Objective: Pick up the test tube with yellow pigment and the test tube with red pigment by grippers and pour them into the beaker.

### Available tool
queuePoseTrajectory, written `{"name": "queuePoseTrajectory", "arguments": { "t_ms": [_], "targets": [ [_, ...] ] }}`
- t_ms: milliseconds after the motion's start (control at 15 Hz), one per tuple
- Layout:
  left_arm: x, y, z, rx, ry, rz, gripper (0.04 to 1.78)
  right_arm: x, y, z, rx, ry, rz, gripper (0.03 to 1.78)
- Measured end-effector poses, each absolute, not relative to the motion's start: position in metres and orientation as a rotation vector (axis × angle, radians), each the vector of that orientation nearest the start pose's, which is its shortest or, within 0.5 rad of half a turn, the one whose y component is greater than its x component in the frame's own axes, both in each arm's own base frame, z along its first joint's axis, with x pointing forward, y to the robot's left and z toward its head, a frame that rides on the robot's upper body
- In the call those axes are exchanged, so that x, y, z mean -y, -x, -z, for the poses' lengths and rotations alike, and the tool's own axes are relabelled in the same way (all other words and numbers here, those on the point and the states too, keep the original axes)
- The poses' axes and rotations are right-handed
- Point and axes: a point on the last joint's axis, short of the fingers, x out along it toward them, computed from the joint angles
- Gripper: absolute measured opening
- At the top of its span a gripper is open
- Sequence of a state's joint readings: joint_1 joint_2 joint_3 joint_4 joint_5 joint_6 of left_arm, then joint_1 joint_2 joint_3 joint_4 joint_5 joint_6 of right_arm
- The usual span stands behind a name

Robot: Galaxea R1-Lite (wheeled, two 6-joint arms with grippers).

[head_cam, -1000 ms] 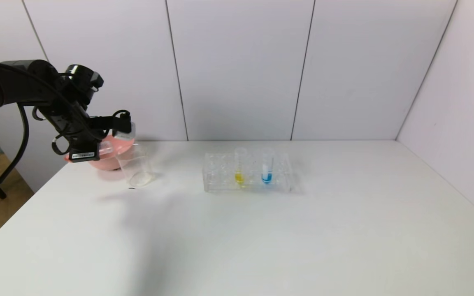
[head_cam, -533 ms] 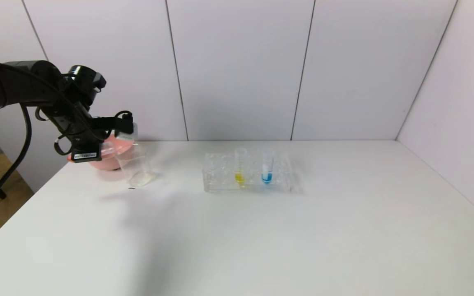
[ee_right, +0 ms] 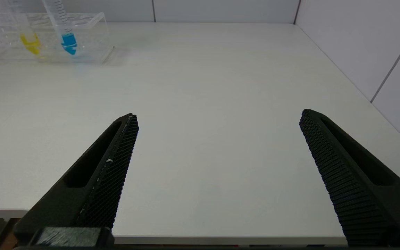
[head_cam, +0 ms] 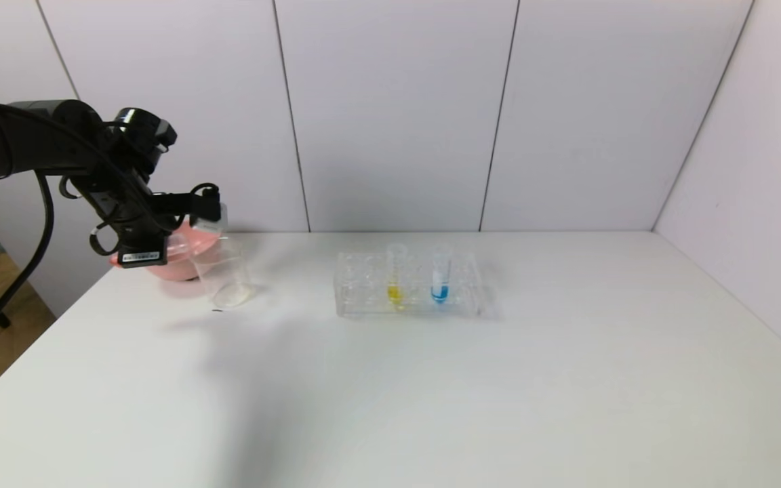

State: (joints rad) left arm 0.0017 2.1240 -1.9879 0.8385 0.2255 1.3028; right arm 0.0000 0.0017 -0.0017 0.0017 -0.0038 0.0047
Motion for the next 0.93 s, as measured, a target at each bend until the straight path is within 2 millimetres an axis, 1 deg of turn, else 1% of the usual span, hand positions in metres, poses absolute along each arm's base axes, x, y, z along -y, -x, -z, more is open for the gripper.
{"name": "queuePoseTrajectory", "arguments": {
  "t_ms": [933],
  "targets": [
    [0.0001, -0.4007, -0.2192, -1.015, -1.342, 0.400, 0.45, 0.0001, 0.0228, -0.0758, -0.002, -0.004, 0.004, 1.70]
  ]
}}
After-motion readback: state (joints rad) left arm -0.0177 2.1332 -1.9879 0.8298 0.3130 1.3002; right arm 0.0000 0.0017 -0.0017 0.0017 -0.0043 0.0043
